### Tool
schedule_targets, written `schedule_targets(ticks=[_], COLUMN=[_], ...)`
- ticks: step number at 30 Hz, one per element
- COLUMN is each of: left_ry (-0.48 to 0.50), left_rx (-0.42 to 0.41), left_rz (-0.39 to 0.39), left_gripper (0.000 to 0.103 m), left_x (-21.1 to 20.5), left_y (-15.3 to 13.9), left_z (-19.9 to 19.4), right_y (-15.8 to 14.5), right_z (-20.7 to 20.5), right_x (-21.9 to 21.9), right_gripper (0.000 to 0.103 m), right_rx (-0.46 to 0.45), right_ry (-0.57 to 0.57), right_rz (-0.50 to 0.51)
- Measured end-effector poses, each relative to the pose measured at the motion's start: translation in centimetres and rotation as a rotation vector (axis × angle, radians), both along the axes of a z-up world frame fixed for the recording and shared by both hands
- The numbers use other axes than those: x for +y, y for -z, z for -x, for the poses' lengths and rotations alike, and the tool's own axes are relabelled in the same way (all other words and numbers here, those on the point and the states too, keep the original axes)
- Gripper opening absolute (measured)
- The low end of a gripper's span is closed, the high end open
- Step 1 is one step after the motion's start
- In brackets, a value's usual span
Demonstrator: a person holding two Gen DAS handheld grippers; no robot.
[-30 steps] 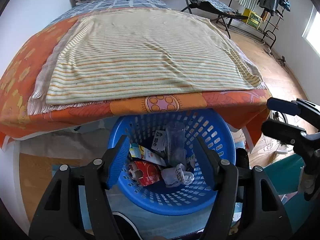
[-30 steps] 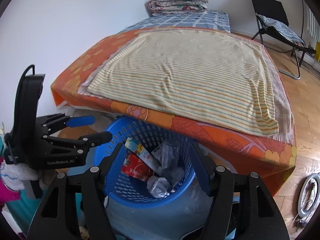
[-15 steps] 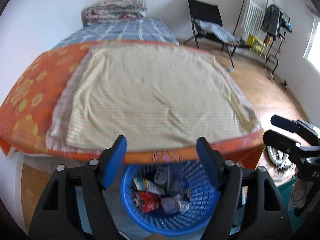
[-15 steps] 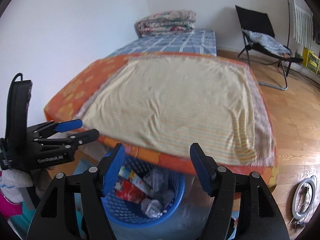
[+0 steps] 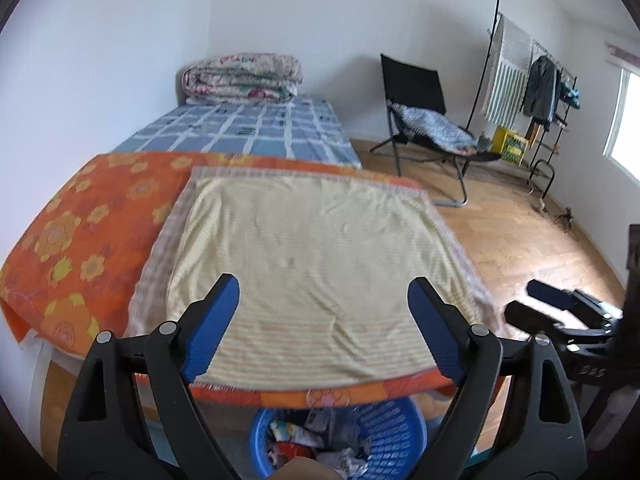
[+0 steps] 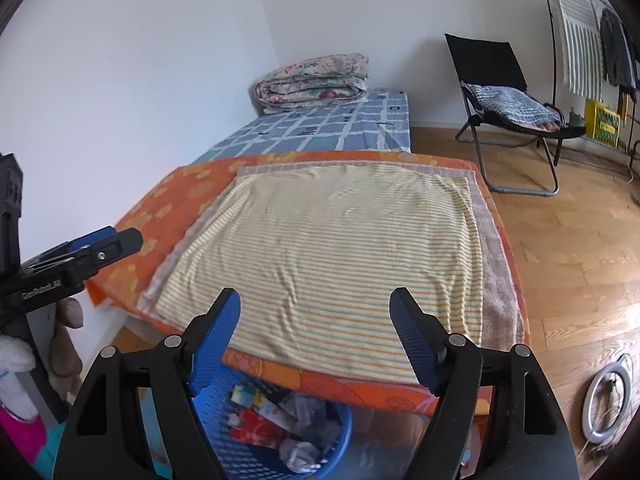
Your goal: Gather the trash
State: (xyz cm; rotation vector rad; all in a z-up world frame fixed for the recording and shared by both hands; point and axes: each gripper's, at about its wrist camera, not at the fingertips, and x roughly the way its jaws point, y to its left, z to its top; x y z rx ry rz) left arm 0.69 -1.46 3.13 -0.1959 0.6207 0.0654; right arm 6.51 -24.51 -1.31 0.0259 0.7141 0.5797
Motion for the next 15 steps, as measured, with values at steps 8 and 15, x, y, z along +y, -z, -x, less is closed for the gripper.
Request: schedule_targets(ticks=[8, 15], left_ry=[-0.029, -0.044], left_rx=[-0.101, -0.083], left_rz=[-0.057, -0.053], left_gripper=[0.103, 0.103], left_x=[-0.5, -0.3], left_y=[-3.6, -3.3], left_z=[-1.0, -1.7], right_y=[-2.6, -2.5], right_z=[-1.9, -2.8], right_x=[0.0, 0.4], right_gripper=[0.082, 0.082], right_rx=[-0.082, -0.068], right_ry=[0.053, 0.053], right_rz=[-0.030, -0.056])
